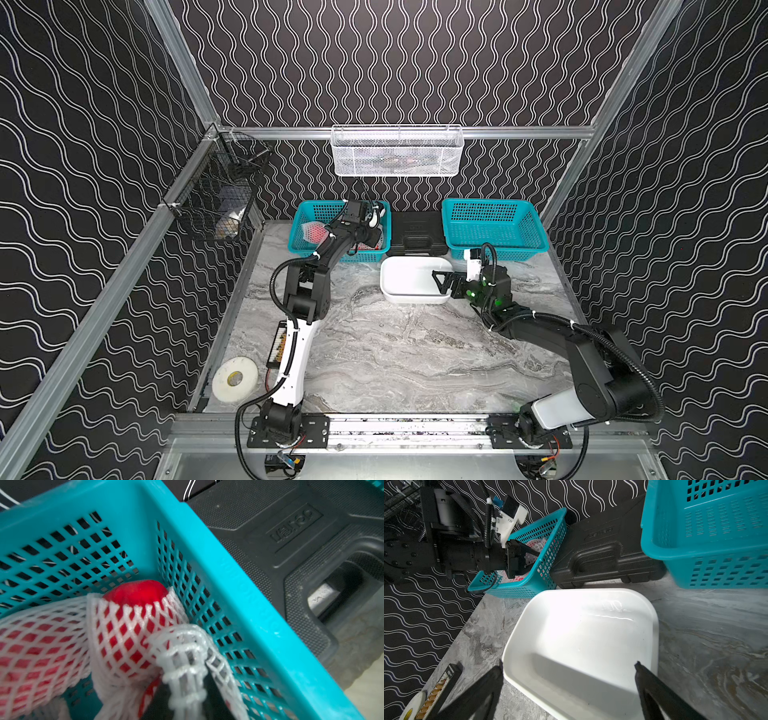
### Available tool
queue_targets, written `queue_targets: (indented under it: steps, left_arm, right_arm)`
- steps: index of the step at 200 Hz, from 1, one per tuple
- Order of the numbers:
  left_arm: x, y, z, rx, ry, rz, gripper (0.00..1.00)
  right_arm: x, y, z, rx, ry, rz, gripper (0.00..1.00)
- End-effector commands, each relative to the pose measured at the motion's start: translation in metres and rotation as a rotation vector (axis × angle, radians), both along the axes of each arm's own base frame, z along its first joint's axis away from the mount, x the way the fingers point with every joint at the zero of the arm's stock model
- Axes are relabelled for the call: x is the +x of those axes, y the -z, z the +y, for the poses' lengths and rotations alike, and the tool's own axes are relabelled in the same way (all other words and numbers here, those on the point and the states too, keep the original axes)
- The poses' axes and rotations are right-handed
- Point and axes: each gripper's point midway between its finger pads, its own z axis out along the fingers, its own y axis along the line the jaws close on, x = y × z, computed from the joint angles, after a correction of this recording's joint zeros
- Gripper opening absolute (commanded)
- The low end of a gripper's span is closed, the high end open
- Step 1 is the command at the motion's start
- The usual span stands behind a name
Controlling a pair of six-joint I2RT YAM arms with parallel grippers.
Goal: Remove foam nets from apples
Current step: Pick up the apple from the basket.
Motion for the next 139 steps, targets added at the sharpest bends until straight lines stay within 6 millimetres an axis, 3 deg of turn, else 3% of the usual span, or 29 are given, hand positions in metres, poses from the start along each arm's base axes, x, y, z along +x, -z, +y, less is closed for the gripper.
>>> queue_targets:
  steps: [1, 45, 57, 93, 139]
  left_arm:
    - [-0.023, 0.026, 0.017, 0.071, -0.012, 0.127, 0.19]
    - [-0.024, 0.022, 0.014, 0.053, -0.006, 0.119, 0.11]
    - [-0.023, 0.018, 0.013, 0.045, -0.004, 0.111, 0.00]
    - [-0.021, 0.006, 0.010, 0.020, -0.005, 0.090, 0.00]
    - [-0.023, -0.038, 0.006, -0.056, 0.003, 0.032, 0.00]
  right_arm:
    - [0.004, -0.015, 0.001, 0.029, 0.010, -0.042, 1.00]
    - [0.005, -0.012, -0.001, 0.029, 0.019, -0.036, 1.00]
    - [0.005, -0.012, -0.002, 0.028, 0.023, -0.035, 1.00]
    - [0.005, -0.013, -0.002, 0.028, 0.024, -0.036, 1.00]
    - [0.005, -0.020, -0.004, 0.040, 0.033, -0.048, 1.00]
